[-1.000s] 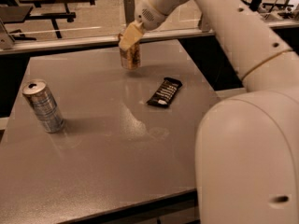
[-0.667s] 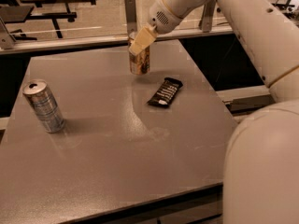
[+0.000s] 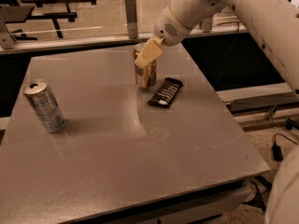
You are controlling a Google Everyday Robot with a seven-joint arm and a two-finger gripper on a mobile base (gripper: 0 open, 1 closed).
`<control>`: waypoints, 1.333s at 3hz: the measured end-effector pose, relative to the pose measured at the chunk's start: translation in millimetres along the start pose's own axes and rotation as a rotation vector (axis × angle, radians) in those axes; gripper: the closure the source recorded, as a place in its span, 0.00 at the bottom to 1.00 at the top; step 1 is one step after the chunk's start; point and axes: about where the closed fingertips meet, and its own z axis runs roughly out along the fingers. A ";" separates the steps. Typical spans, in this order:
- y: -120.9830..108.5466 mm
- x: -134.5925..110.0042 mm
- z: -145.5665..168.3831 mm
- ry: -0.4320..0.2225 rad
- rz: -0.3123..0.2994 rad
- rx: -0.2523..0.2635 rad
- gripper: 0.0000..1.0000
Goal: Move orange can near rxbar chocolate
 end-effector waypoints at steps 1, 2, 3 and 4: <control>8.8 9.4 4.2 0.006 -0.008 0.006 0.47; 12.9 11.7 9.1 -0.016 -0.011 0.001 0.24; 14.4 11.3 12.7 -0.021 -0.013 -0.005 0.00; 14.4 11.3 12.7 -0.020 -0.013 -0.005 0.00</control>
Offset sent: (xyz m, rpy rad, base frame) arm -0.0164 0.0017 -0.0172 0.0524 -0.0258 0.0106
